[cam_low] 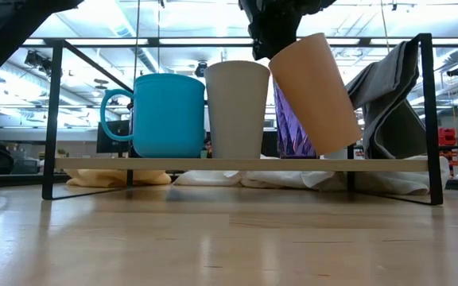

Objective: Stack small to large cups/mugs on shelf
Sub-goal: Put the orange cup on the shelf

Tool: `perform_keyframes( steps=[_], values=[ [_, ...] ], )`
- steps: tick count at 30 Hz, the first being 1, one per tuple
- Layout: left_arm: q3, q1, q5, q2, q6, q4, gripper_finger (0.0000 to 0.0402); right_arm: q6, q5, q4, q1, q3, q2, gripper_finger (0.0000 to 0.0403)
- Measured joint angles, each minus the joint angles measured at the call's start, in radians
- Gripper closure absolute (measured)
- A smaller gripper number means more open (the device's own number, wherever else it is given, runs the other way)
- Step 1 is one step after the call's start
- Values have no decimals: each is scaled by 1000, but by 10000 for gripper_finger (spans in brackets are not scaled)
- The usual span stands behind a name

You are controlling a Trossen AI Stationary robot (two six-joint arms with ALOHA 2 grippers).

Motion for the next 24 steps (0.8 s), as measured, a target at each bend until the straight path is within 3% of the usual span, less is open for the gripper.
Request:
perform_keyframes(
  steps=[19, 24],
  values=[
    [1, 6, 4, 0, -7, 1, 391, 0, 0, 0, 0, 0, 0, 266],
    [1, 6, 5, 0, -8, 1, 366, 0, 0, 0, 0, 0, 0, 266]
  ],
)
